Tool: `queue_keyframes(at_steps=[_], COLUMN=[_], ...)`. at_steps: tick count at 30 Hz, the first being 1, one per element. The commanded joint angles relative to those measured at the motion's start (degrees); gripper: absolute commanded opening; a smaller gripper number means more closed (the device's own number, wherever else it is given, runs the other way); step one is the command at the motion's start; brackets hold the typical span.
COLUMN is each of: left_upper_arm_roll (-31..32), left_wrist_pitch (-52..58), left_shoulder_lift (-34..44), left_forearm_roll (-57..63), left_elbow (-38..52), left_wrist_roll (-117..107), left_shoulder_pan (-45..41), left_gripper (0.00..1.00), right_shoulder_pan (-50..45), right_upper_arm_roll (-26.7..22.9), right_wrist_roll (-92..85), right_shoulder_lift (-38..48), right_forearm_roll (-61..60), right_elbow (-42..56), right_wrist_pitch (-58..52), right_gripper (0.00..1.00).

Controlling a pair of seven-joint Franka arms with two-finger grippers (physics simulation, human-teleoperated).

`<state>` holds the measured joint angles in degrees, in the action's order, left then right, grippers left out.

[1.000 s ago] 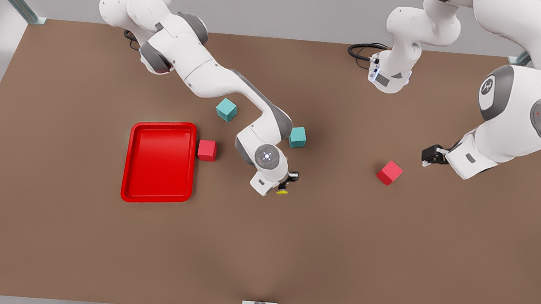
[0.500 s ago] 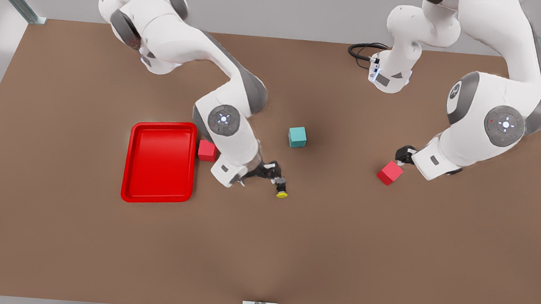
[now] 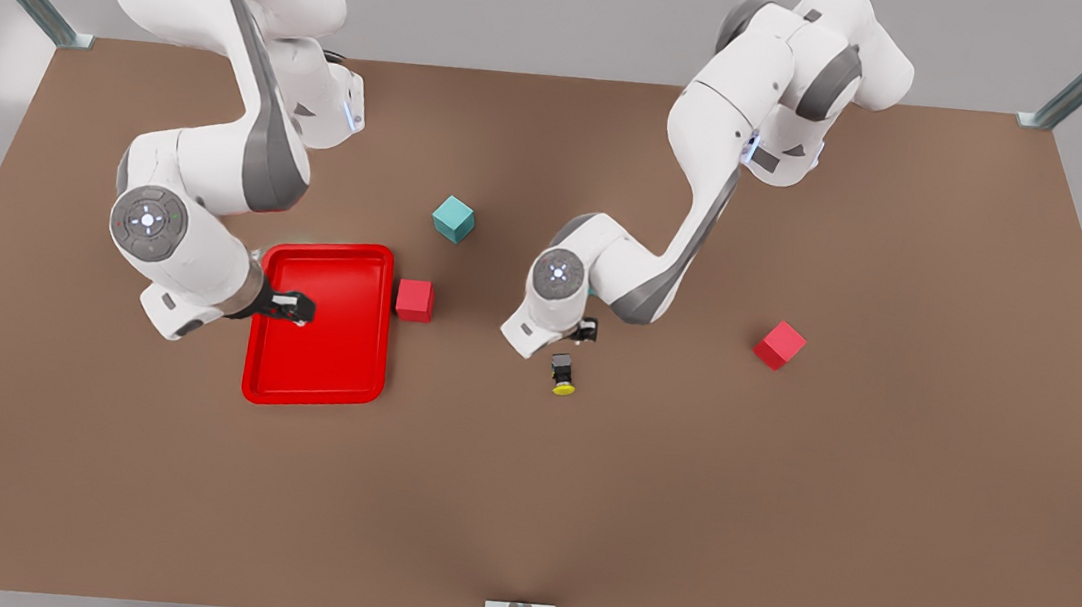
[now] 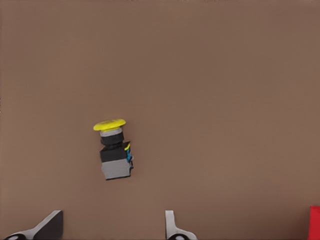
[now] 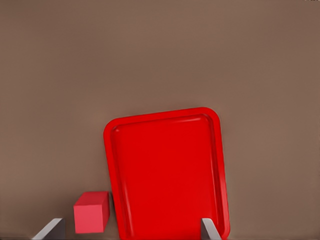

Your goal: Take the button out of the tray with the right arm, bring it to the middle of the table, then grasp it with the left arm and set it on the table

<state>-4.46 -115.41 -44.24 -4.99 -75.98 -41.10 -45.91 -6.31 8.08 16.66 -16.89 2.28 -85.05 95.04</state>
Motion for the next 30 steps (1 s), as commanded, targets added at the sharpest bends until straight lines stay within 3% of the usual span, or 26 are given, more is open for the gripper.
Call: queue_keyframes(at_steps=[1,7,20,30], left_upper_arm_roll=[-0.02,-0.02,0.07,0.42], left_wrist_pitch=[-7.37,-15.63,-22.22,-19.41], left_shoulder_lift=[-0.84,-3.75,-5.42,-5.51], left_forearm_roll=[1.56,3.76,7.01,7.01], left_elbow=[-0.57,-1.1,-6.2,-6.37], left_wrist_roll=[-33.96,-33.87,-33.7,-20.07], left_shoulder_pan=[0.12,0.12,0.56,0.83], left_gripper=[1.0,1.0,1.0,1.0], right_shoulder_pan=[0.94,3.06,3.5,4.02], right_upper_arm_roll=[-0.09,0.26,0.09,0.0], right_wrist_roll=[-12.53,-12.53,-12.53,-12.61], right_shoulder_lift=[-0.69,-1.83,-2.8,-2.8], right_forearm_roll=[0.09,-0.61,-0.26,-0.35], right_elbow=[1.11,3.22,4.45,4.45], right_wrist_pitch=[-5.48,-6.27,-8.2,-11.1], right_gripper=[1.0,1.0,1.0,1.0])
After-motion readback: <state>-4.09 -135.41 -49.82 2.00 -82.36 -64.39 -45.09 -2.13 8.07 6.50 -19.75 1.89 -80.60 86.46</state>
